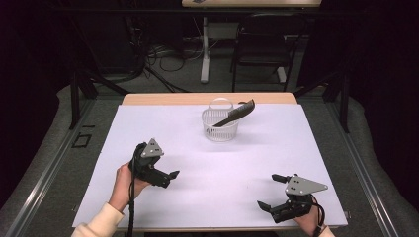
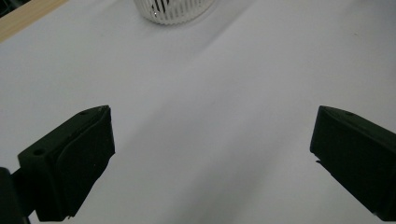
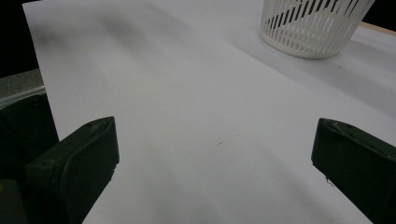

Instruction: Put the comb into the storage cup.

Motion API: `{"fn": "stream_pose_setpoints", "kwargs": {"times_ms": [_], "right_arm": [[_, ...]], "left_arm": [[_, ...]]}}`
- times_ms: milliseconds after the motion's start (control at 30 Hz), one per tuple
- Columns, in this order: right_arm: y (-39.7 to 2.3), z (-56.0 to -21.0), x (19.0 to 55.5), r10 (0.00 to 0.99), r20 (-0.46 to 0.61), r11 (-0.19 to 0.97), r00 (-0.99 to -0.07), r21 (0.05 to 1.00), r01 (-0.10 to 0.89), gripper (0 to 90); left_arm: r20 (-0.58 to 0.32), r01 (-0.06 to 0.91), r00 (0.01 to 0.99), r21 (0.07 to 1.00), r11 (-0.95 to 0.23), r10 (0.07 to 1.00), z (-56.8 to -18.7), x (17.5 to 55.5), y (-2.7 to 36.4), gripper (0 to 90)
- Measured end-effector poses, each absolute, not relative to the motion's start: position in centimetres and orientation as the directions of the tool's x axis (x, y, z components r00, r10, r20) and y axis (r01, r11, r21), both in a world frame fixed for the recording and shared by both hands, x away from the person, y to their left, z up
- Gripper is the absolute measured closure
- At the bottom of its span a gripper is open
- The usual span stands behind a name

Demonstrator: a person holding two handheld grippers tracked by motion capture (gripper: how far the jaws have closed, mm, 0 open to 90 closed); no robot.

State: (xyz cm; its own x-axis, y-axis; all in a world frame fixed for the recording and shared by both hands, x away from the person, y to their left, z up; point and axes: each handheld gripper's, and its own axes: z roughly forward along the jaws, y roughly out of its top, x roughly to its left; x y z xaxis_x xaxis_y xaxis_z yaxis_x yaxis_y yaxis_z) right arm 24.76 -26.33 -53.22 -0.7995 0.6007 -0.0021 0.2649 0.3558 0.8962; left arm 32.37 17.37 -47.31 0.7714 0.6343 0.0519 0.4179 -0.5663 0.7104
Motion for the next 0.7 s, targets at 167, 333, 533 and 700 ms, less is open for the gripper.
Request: {"fn": "stream_pose_setpoints", "kwargs": {"times_ms": [167,333,533,700], "right_arm": [[-26.3,-53.2,24.8,0.601,0.001,0.354,-0.799,0.896,0.268,0.4],[-26.3,-53.2,24.8,0.601,0.001,0.354,-0.799,0.896,0.267,0.4],[-26.3,-53.2,24.8,0.601,-0.001,0.356,-0.799,0.896,0.266,0.4],[-26.3,-53.2,24.8,0.601,-0.002,0.356,-0.8,0.896,0.265,0.4]], "left_arm": [[0.043,0.425,0.763,0.718,-0.551,0.645,-47.8,31.6,17.9,0.0],[0.035,0.428,0.756,0.728,-0.535,0.654,-48.3,30.8,18.2,0.0],[0.017,0.437,0.751,0.737,-0.516,0.66,-49.0,30.0,18.7,0.0],[0.005,0.448,0.74,0.743,-0.497,0.673,-49.6,29.4,19.3,0.0]]}}
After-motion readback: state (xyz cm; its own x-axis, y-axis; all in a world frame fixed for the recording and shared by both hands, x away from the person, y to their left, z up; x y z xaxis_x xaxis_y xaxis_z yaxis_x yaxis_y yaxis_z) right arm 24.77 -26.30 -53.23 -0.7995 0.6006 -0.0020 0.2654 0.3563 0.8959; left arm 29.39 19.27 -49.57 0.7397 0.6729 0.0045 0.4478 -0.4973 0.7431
